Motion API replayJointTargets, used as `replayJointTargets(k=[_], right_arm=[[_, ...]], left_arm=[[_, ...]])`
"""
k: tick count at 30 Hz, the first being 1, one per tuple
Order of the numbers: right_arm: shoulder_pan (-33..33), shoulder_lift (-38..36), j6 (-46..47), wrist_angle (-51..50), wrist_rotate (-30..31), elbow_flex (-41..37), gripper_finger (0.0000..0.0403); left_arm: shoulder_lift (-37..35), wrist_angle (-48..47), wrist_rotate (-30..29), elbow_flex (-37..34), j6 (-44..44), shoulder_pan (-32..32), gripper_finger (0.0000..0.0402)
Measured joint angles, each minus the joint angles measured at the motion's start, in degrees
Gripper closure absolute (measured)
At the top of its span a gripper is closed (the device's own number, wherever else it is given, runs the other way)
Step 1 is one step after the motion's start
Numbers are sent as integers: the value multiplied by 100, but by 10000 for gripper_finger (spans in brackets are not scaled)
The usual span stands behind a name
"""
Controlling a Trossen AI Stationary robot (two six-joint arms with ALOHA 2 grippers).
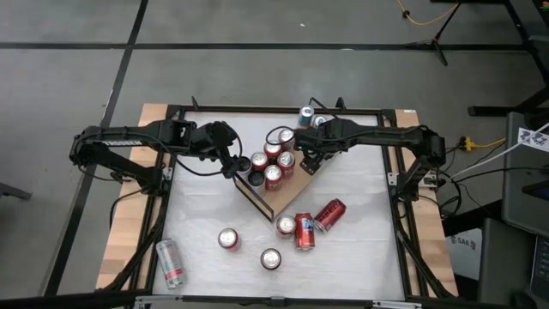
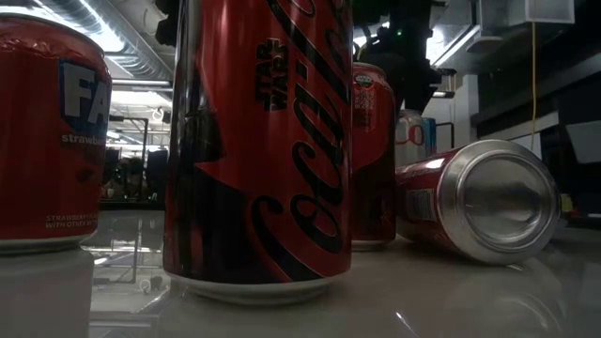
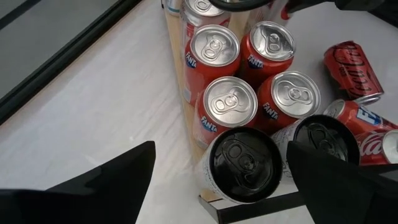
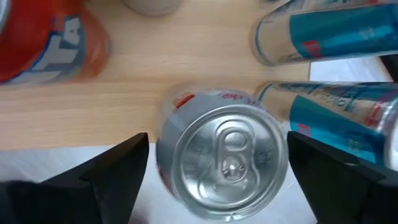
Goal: Place canned beverage on shelf
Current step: Put the red silver soda can on the shelf
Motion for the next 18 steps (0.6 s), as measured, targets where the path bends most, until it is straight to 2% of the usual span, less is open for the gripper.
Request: replayJointTargets(k=[8, 18], right_arm=[[0, -147, 79, -7, 300, 2, 32], [46, -942, 83, -6, 317, 7, 31]], left_arm=[[0, -1, 0, 0, -2, 0, 48], [0, 0, 0, 0, 0, 0, 48]])
